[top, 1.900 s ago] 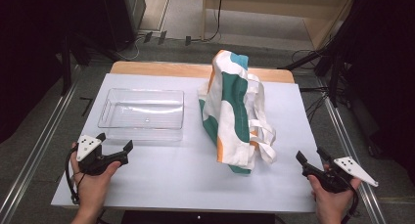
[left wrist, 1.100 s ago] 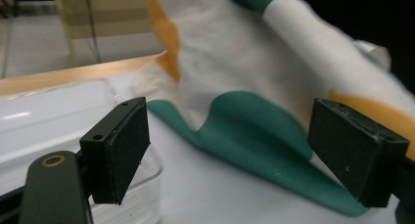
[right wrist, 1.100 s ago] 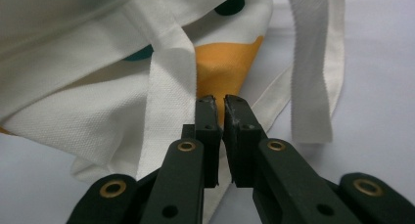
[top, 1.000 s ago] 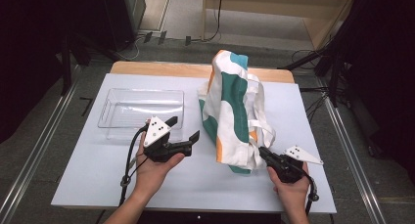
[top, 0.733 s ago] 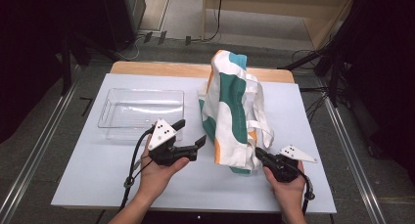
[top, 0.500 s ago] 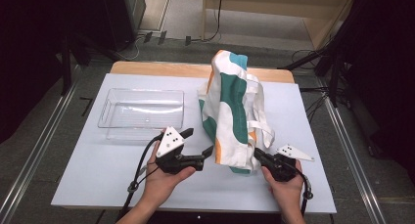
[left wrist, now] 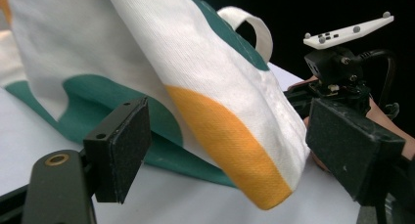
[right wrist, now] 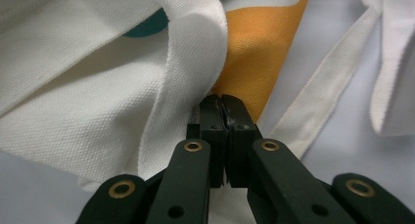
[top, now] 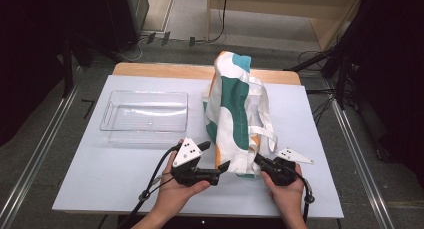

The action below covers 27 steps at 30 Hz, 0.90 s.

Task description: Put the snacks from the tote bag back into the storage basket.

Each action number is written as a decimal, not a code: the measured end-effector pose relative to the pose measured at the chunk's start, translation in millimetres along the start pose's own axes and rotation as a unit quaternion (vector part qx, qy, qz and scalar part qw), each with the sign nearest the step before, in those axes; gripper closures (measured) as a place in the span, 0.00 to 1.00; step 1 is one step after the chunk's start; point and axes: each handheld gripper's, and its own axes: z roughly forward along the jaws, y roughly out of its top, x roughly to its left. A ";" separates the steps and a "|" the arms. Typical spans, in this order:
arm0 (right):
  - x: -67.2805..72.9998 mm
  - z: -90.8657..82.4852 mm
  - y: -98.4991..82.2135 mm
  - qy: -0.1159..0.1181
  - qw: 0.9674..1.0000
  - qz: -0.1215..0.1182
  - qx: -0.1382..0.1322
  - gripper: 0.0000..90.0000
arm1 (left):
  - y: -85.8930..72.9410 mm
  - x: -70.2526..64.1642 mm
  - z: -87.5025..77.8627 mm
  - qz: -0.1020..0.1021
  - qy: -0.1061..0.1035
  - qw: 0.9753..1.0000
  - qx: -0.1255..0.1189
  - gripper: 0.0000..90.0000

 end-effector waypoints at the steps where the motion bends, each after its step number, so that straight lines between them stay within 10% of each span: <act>1: 0.7 0.7 0.1 0.001 1.000 0.003 0.002 0.99 | -1.9 -1.1 3.6 -0.002 0.010 1.000 0.015 0.20; 5: 1.8 2.0 0.1 0.007 1.000 0.005 0.005 1.00 | -7.3 -0.8 15.0 -0.021 -0.007 0.999 0.049 0.24; 13: 16.9 6.9 -3.0 0.029 0.999 0.003 0.016 1.00 | -2.3 8.5 5.4 -0.014 -0.042 0.998 0.046 0.90; 19: 43.1 6.9 -5.1 0.058 0.998 -0.019 0.016 1.00 | 11.7 15.3 -19.1 0.032 -0.048 0.998 0.013 0.94; 24: 61.4 -5.3 -2.0 0.040 0.998 -0.051 -0.009 0.88 | 16.6 33.5 -38.4 0.014 -0.052 0.999 -0.008 0.94; 27: 66.9 -28.0 4.9 0.076 0.993 -0.078 -0.037 0.83 | 15.7 44.8 -51.3 0.018 -0.046 0.999 -0.007 0.94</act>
